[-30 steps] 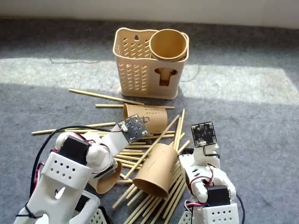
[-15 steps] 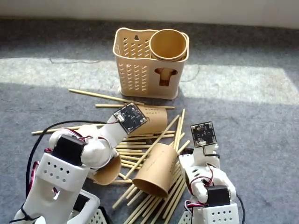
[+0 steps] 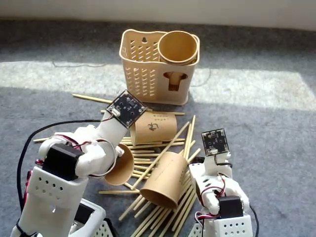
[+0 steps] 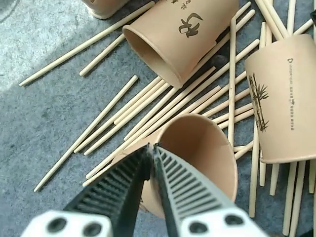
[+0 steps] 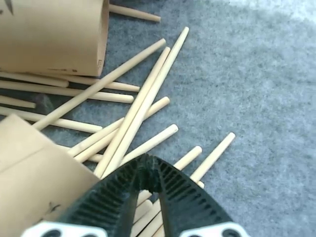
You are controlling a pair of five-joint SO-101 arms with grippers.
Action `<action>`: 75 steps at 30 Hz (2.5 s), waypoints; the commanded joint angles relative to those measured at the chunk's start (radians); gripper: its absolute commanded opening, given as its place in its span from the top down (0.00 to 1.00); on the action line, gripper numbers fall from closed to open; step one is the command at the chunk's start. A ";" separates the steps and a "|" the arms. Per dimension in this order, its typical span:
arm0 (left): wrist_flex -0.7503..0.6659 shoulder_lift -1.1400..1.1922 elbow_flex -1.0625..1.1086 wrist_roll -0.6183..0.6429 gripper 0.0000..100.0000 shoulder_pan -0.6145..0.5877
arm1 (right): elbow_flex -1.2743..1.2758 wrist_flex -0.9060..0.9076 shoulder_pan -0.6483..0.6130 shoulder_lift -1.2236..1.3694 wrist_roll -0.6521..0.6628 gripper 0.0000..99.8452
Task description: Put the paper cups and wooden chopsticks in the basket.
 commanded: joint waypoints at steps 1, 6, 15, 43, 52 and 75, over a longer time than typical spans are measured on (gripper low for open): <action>-0.028 -0.004 -0.035 0.051 0.99 -0.016 | -0.004 -0.028 0.018 -0.010 -0.002 0.99; -0.230 -0.004 0.099 0.054 0.99 -0.117 | -0.004 -0.028 0.018 -0.010 -0.002 0.99; -0.368 -0.004 0.249 0.049 0.99 -0.265 | -0.004 -0.028 0.018 -0.010 -0.002 0.99; -0.376 0.007 0.346 -0.060 0.83 -0.341 | -0.004 -0.028 0.018 -0.010 -0.002 0.99; -0.486 -0.002 0.472 -0.060 0.83 -0.348 | -0.004 -0.028 0.018 -0.010 -0.002 0.99; -0.322 -0.004 0.214 0.006 0.99 -0.346 | -0.004 -0.028 0.018 -0.010 -0.002 0.99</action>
